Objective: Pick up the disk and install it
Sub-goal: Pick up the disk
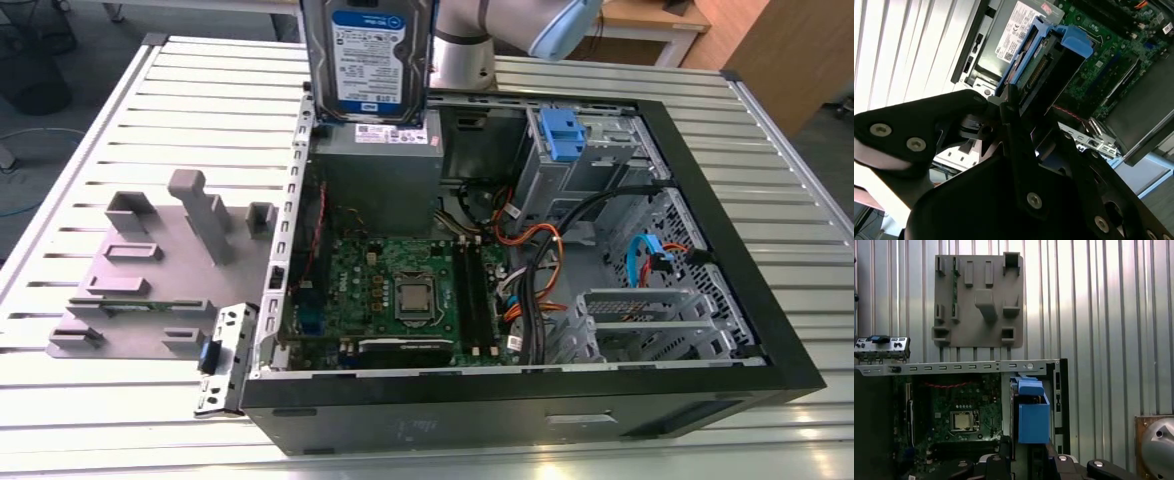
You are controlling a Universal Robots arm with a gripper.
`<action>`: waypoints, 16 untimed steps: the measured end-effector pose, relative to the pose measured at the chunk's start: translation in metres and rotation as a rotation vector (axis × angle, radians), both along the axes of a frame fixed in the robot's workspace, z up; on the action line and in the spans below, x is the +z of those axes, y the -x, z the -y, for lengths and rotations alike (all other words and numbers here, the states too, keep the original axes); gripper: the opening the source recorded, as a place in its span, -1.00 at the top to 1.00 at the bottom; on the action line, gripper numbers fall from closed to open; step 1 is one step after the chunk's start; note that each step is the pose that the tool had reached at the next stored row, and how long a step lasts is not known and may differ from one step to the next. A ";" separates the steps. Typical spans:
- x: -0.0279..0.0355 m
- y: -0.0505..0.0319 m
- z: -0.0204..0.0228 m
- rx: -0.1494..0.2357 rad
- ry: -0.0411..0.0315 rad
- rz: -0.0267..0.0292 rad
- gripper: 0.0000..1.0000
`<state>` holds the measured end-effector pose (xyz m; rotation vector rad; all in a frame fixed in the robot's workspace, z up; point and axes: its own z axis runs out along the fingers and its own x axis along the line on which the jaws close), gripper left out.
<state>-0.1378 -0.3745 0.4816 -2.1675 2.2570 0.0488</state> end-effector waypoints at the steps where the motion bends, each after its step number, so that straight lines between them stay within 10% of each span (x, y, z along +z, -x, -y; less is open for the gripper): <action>1: 0.0000 -0.0034 0.0000 0.000 0.0000 0.0000 0.31; 16: -0.0015 -0.0559 0.0000 0.000 0.0000 0.0000 0.31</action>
